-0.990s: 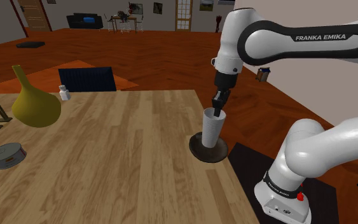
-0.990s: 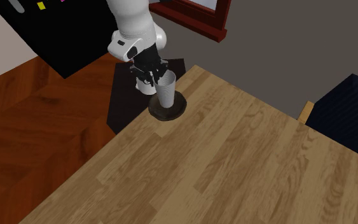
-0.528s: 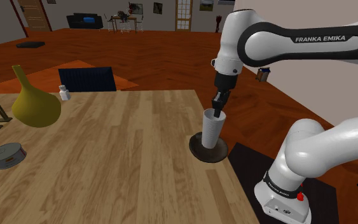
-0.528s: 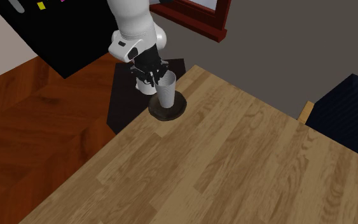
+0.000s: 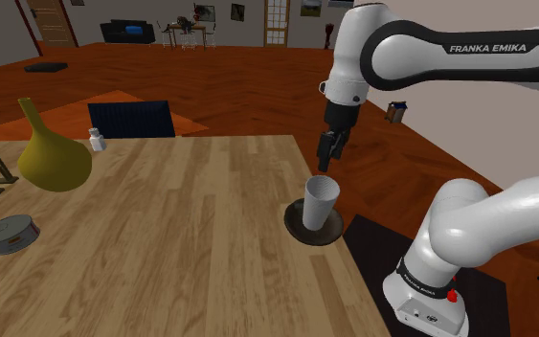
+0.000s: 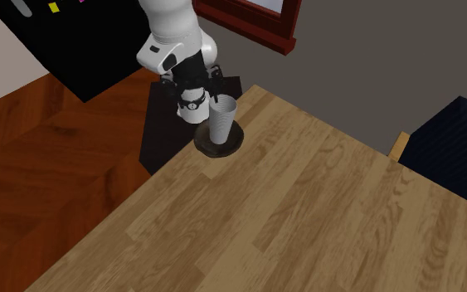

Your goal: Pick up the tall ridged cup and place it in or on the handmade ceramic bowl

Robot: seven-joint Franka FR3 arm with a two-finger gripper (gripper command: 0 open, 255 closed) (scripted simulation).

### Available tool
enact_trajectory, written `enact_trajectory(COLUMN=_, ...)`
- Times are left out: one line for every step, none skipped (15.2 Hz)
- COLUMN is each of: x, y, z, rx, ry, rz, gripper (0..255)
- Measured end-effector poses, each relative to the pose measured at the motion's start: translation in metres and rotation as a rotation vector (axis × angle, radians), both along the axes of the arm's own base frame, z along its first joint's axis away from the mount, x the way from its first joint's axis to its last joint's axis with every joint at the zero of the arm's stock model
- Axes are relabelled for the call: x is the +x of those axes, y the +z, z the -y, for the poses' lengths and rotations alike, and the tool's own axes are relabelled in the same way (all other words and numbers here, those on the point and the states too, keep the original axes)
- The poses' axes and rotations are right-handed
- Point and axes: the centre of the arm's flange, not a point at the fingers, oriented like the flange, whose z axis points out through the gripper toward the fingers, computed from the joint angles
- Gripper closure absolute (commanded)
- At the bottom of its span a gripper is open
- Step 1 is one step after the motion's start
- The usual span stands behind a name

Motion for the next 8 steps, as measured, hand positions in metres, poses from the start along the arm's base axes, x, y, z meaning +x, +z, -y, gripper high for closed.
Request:
enact_trajectory(x=0.002, y=0.013, z=-0.001, rx=0.000, ry=0.000, rz=0.000, gripper=0)
enact_trajectory(x=0.001, y=0.023, z=0.001, rx=0.000, ry=0.000, rz=0.000, gripper=0)
enact_trajectory(x=0.000, y=0.028, z=0.002, rx=0.000, ry=0.000, rz=0.000, gripper=0)
enact_trajectory(x=0.000, y=0.030, z=0.002, rx=0.000, ry=0.000, rz=0.000, gripper=0)
enact_trajectory(x=0.000, y=0.032, z=0.002, rx=0.000, ry=0.000, rz=0.000, gripper=0)
enact_trajectory(x=0.000, y=0.033, z=0.001, rx=0.000, ry=0.000, rz=0.000, gripper=0)
enact_trajectory(x=0.000, y=0.033, z=0.001, rx=0.000, ry=0.000, rz=-0.001, gripper=0)
enact_trajectory(x=0.000, y=0.033, z=0.001, rx=0.000, ry=0.000, rz=-0.001, gripper=0)
